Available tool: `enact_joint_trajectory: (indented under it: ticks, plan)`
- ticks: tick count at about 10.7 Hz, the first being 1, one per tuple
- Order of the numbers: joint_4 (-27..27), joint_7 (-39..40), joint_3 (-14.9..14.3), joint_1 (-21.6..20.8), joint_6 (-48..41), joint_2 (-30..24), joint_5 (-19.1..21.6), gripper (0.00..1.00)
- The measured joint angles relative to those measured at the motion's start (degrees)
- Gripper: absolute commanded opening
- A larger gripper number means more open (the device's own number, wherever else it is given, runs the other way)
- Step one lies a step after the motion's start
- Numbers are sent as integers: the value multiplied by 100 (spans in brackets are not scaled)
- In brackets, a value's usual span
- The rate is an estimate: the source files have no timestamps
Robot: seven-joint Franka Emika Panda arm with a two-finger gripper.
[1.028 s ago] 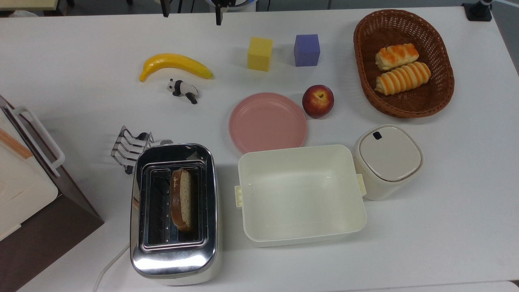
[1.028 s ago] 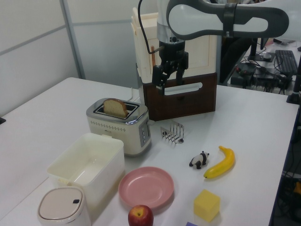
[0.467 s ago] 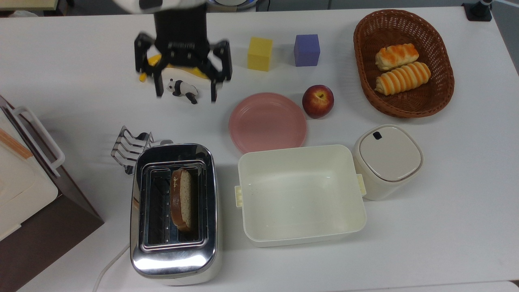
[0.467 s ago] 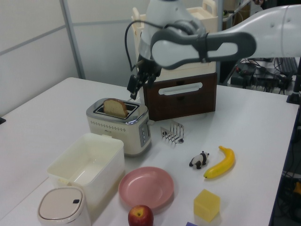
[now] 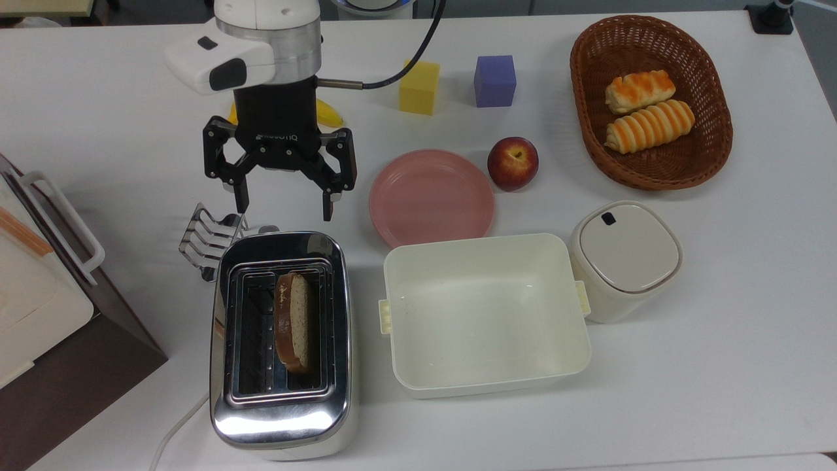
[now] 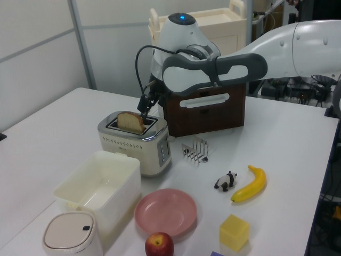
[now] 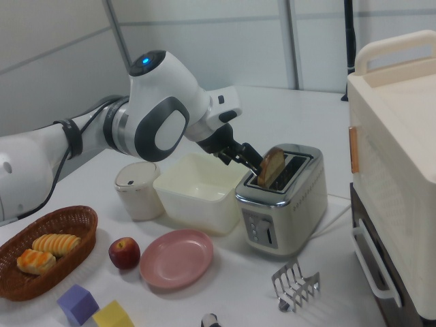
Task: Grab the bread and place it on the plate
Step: 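Move the open gripper over the bread slice in the toaster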
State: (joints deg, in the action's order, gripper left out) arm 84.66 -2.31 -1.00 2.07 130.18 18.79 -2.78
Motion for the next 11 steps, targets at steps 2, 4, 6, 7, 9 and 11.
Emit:
enact_joint_trajectory:
  ticks: [2, 4, 6, 7, 9, 11]
  plan:
    - [-124, 0, 0, 17, 2, 127, 0, 100]
    - [-183, 0, 0, 29, 393, 271, 0, 100]
    - [-188, 82, 0, 39, 803, 424, -2, 100]
    - [-190, 153, 0, 47, 988, 507, -2, 100]
    - [-192, 216, 0, 68, 1324, 699, -10, 100]
    - [-194, 220, 0, 70, 1480, 846, -121, 100]
